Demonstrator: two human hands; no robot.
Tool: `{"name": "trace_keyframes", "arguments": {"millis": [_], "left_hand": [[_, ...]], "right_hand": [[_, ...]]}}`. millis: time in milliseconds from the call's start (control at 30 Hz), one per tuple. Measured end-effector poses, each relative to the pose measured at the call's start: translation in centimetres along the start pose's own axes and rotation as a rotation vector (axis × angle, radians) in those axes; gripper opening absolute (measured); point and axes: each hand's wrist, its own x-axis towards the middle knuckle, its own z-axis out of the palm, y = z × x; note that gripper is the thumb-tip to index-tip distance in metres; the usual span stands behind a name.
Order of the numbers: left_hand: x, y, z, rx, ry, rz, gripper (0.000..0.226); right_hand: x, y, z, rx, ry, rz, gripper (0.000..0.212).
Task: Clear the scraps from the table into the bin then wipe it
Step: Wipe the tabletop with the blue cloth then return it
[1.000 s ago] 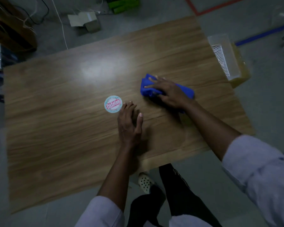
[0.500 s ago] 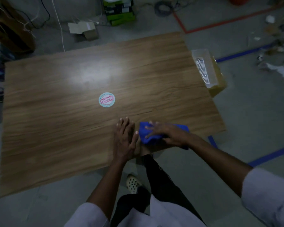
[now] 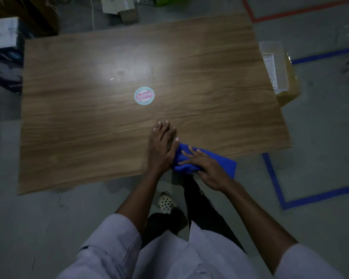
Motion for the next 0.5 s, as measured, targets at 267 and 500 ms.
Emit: {"name": "trace_keyframes", "arguments": {"millis": [267,500], "left_hand": [[-2.7,-0.3,-0.3,0.001,-0.012,-0.002,0.049],[-3.1,0.4,-1.3,-0.165,0.036,-0.091,0.056]], "right_hand": [[0.2,1.6,-3.8,-0.103,0.488,0.407,0.049],[2.7,-4.7,7.6,-0.097,0.272,0.222,0.066]]}}
